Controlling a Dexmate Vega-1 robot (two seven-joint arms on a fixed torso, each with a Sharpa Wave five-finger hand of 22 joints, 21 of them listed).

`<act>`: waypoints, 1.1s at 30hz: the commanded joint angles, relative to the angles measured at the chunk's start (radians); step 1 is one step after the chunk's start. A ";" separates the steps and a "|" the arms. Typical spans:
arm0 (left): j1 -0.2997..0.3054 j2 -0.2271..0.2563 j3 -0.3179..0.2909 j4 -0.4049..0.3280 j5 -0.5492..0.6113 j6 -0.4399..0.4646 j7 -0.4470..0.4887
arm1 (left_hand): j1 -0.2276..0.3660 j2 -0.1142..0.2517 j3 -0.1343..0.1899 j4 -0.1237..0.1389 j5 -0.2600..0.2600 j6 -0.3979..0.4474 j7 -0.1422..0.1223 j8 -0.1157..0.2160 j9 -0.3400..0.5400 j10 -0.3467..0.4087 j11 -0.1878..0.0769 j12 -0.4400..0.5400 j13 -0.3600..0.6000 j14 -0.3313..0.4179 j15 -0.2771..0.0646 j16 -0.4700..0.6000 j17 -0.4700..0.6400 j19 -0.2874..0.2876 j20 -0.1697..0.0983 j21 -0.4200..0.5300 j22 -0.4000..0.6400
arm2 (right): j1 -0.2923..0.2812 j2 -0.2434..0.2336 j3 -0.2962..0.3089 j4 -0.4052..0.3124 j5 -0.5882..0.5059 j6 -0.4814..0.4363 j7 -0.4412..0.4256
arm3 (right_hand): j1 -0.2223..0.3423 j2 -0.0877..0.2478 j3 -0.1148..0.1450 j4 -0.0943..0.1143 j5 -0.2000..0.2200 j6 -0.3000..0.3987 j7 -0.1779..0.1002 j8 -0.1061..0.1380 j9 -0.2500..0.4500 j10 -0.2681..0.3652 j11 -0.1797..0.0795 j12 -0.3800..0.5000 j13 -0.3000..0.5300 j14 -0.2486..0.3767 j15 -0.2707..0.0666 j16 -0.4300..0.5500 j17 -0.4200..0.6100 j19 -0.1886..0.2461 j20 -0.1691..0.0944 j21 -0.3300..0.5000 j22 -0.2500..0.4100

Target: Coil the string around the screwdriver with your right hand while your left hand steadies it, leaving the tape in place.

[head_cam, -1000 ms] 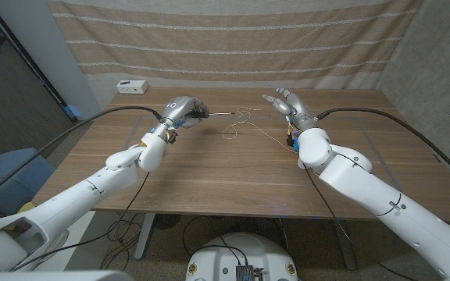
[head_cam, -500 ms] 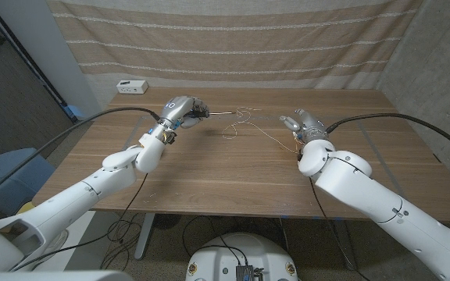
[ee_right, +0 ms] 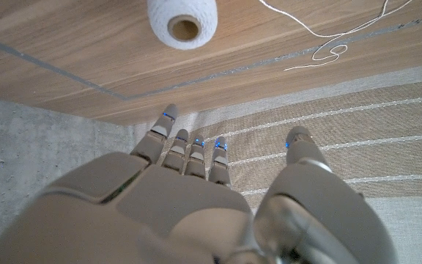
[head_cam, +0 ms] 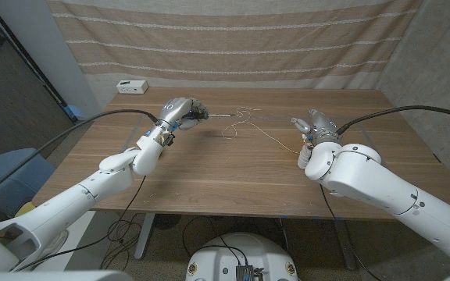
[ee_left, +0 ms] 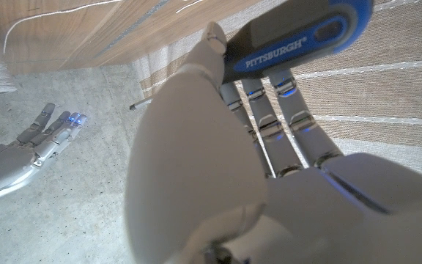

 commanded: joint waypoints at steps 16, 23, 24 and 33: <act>0.017 0.010 -0.021 0.000 -0.011 -0.040 -0.010 | 0.110 0.126 0.020 0.013 0.004 0.091 0.057 -0.012 0.006 0.008 -0.003 -0.015 0.008 0.053 -0.092 -0.009 0.013 0.054 -0.211 0.012 0.001 | 0.120 -0.089 -0.133 0.003 0.376 -0.015 -0.127 | 0.365 0.028 0.087 -0.049 0.051 0.058 -0.175 0.014 0.004 -0.004 -0.077 0.003 0.004 0.013 -0.032 -0.001 -0.001 0.085 -0.022 0.006 0.003; 0.020 0.011 -0.026 0.006 -0.019 -0.049 -0.013 | 0.109 0.126 0.020 0.013 0.003 0.091 0.057 -0.016 0.007 0.007 -0.003 -0.018 0.010 0.055 -0.092 -0.011 0.015 0.053 -0.211 0.015 0.001 | 0.206 -0.113 -0.222 0.068 0.427 -0.015 -0.127 | 0.600 0.032 0.090 -0.040 0.043 -0.066 -0.202 -0.001 0.009 -0.195 -0.137 -0.006 0.004 -0.078 -0.068 -0.003 0.003 0.047 -0.057 -0.001 0.005; 0.022 0.012 -0.027 0.004 -0.021 -0.049 -0.014 | 0.109 0.126 0.020 0.013 0.002 0.091 0.057 -0.016 0.007 0.008 -0.004 -0.018 0.010 0.054 -0.092 -0.012 0.016 0.053 -0.211 0.015 0.001 | 0.209 -0.115 -0.229 0.075 0.422 -0.015 -0.127 | 0.628 0.042 0.097 -0.043 0.040 -0.067 -0.202 0.001 0.009 -0.197 -0.144 -0.004 0.004 -0.077 -0.075 -0.001 0.004 0.055 -0.066 0.002 0.005; 0.024 0.011 -0.031 0.002 -0.022 -0.049 -0.024 | 0.107 0.127 0.021 0.014 0.001 0.090 0.054 -0.023 0.008 0.008 -0.004 -0.022 0.016 0.055 -0.094 -0.016 0.019 0.050 -0.212 0.020 0.001 | -0.110 0.129 -0.070 0.136 -0.279 -0.015 -0.127 | 0.959 0.109 0.017 -0.024 0.000 0.531 -0.117 0.168 0.034 0.338 -0.117 0.232 0.083 0.518 -0.253 0.375 0.256 0.466 -0.223 0.260 0.061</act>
